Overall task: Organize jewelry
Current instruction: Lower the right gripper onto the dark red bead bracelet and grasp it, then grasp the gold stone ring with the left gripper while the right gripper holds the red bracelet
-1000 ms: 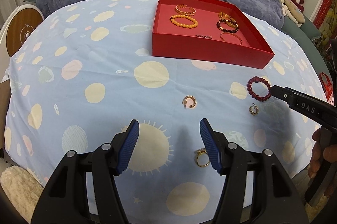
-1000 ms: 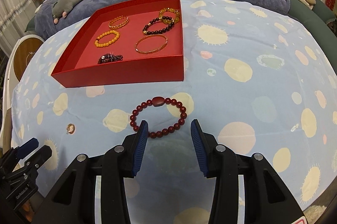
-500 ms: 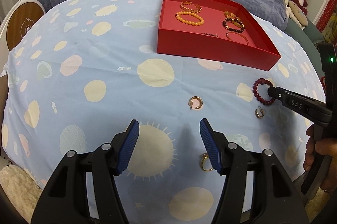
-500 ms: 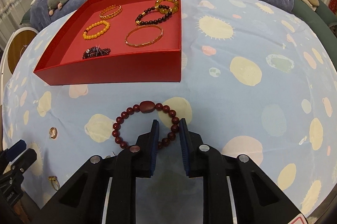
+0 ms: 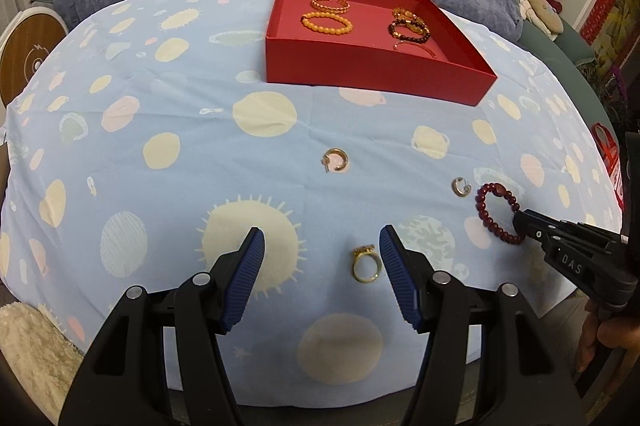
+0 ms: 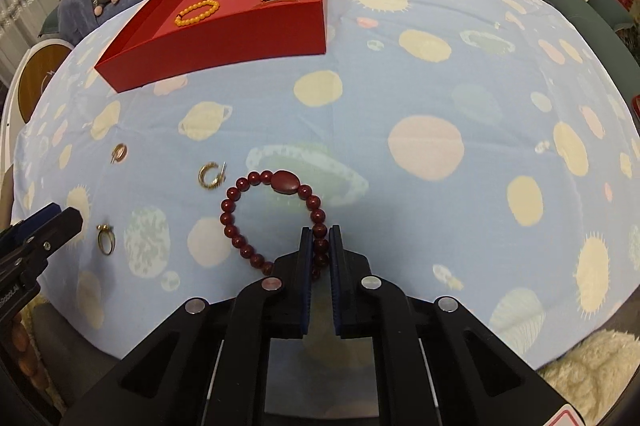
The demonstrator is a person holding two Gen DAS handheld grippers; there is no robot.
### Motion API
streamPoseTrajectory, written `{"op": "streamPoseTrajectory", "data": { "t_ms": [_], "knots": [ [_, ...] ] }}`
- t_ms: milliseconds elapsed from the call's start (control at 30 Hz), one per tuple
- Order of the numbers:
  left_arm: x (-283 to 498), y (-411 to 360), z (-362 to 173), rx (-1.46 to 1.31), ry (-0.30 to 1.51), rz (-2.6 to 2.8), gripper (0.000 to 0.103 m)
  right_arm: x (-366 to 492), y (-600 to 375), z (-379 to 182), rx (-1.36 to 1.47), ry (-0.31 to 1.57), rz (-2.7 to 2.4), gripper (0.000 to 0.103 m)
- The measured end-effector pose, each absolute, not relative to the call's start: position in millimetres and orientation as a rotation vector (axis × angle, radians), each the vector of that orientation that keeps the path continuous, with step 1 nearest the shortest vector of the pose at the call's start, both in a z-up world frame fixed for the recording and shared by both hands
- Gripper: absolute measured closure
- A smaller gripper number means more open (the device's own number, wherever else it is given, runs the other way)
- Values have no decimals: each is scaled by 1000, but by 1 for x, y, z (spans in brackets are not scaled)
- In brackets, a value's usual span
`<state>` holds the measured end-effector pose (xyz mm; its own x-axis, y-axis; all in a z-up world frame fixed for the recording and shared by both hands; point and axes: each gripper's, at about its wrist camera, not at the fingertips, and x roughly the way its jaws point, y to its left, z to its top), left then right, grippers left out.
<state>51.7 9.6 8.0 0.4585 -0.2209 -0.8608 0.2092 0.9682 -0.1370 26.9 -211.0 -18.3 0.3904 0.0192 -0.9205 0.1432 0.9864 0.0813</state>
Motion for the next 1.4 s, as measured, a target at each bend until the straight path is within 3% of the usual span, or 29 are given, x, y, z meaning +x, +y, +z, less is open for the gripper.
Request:
{"op": "streamPoseTrajectory", "data": {
  "t_ms": [333, 633, 1000, 1233, 1400],
  "knots": [
    [38, -8, -2, 6, 1066, -300, 48, -2, -199, -19, 163, 1181, -55, 95],
    [41, -9, -10, -1, 1081, -298, 68, -2, -199, -19, 179, 1177, -53, 95],
    [44, -10, -14, -24, 1083, -280, 69, -1, -195, -19, 177, 1171, -40, 95],
    [44, -11, -15, -7, 1079, -286, 94, -1, -191, -19, 180, 1169, -27, 95],
    [41, -13, -15, 14, 1074, -297, 99, -2, -189, -19, 183, 1167, -19, 95]
  ]
}}
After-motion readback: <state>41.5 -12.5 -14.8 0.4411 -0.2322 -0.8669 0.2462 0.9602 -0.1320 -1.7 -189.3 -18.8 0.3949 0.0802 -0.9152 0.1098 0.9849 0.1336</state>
